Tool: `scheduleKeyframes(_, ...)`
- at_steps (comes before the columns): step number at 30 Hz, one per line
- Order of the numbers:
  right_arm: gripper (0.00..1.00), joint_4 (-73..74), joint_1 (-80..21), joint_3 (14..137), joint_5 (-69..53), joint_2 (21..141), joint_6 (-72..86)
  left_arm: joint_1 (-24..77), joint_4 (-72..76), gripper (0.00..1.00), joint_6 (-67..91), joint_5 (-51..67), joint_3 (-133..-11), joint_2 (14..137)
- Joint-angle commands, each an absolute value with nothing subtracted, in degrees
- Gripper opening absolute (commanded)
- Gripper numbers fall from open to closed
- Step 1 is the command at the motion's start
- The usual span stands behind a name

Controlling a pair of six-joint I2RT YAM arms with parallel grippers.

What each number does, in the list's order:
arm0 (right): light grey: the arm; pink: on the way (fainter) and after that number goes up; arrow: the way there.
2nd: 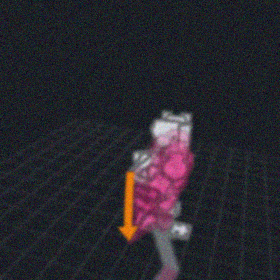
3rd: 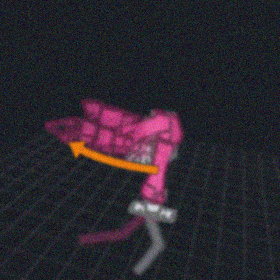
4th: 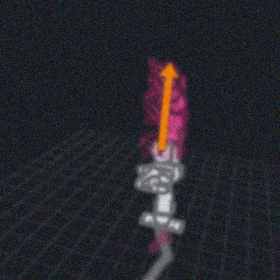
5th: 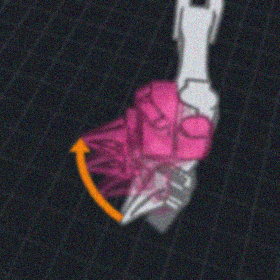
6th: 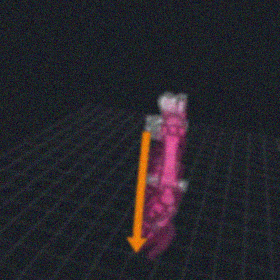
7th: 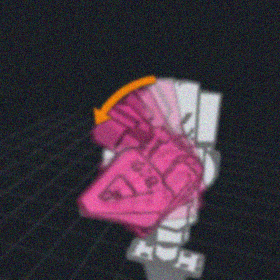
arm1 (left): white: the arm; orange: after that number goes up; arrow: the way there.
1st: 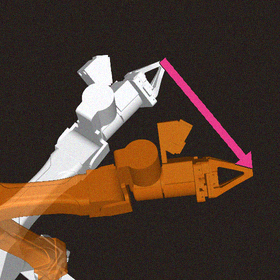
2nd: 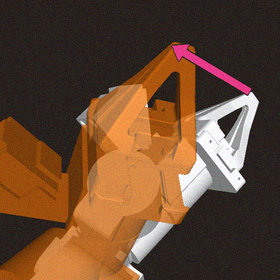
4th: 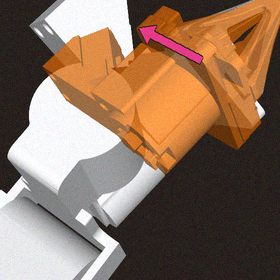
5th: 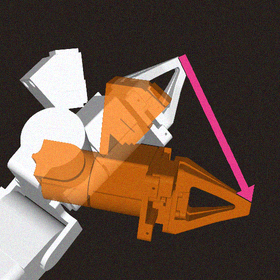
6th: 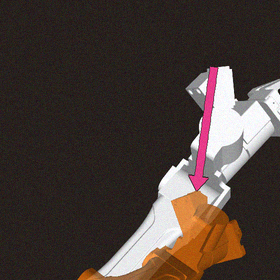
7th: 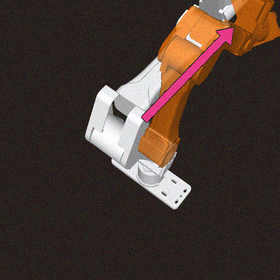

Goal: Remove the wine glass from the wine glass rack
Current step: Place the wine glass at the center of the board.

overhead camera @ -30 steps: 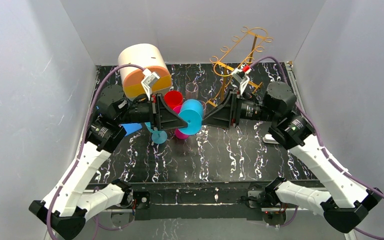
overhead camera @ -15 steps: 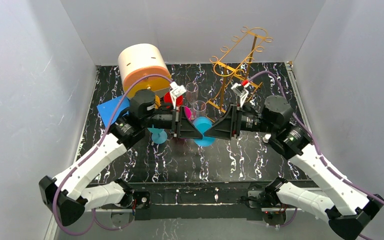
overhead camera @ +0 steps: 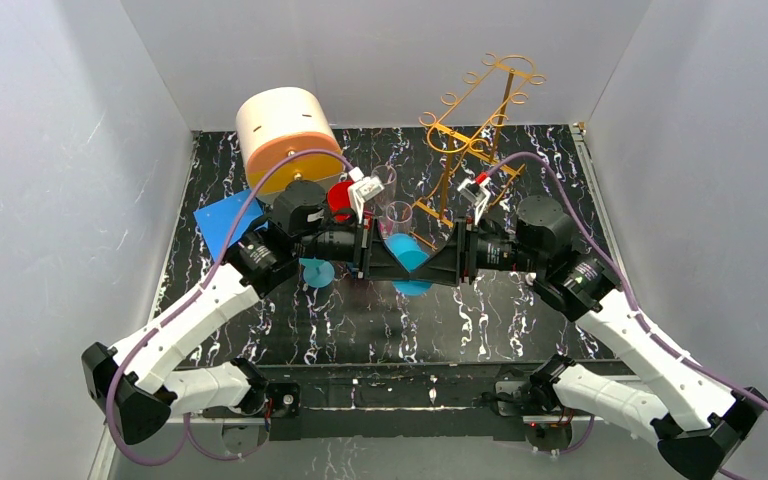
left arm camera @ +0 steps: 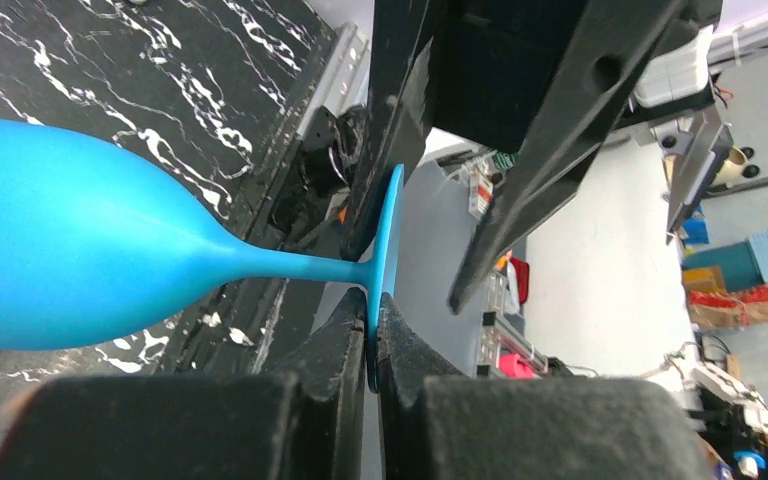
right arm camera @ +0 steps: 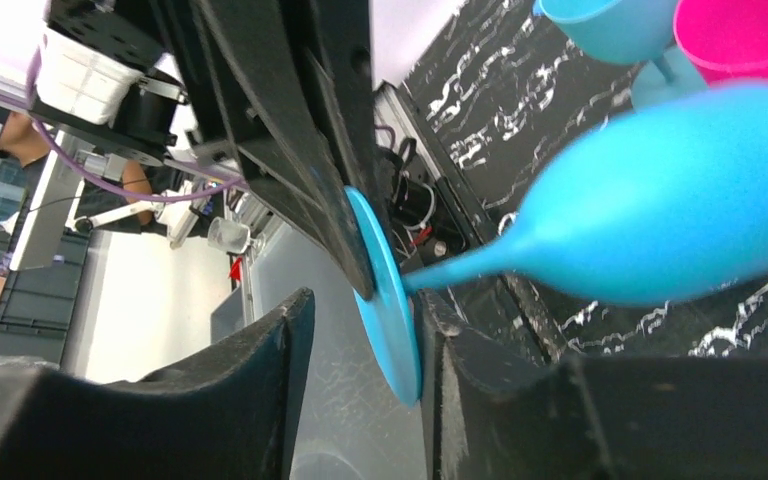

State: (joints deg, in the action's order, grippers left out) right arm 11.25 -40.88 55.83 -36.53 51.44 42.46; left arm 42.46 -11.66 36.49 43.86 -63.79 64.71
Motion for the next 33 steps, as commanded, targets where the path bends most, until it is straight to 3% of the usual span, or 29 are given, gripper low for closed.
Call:
scheduleKeyframes(1,0.46,17.2,-41.1,57.8,-35.1,49.7,39.6,42.2,-12.9,0.0,34.1,42.6,-67.9,63.4)
scheduleKeyframes(3,0.34,19.7,-41.1,58.6,-33.5,49.6,38.3,42.2,-13.6,0.0,33.6,42.8,-68.3,63.3)
scheduleKeyframes(15,0.01,8.0,-41.0,56.9,-39.8,51.9,41.7,42.1,-14.6,0.02,32.4,44.7,-66.8,62.8)
scheduleKeyframes(18,0.01,9.9,-41.1,57.4,-39.1,52.1,39.1,42.2,-17.6,0.16,30.4,45.2,-67.5,63.2)
scheduleKeyframes(23,0.01,13.5,-41.1,58.7,-41.7,53.5,34.3,42.1,-19.8,0.2,28.8,46.5,-68.9,65.0)
scheduleKeyframes(27,0.01,14.9,-41.0,59.3,-42.1,54.4,32.2,42.2,-21.0,0.02,27.2,47.8,-70.0,65.9)
scheduleKeyframes(29,0.03,15.5,-41.0,59.6,-41.5,54.3,31.8,42.1,-21.5,0.0,26.1,48.0,-69.8,65.4)
scheduleKeyframes(33,0.43,16.2,-41.0,60.0,-37.2,53.5,31.6,42.1,-22.9,0.0,23.4,48.8,-68.5,63.6)
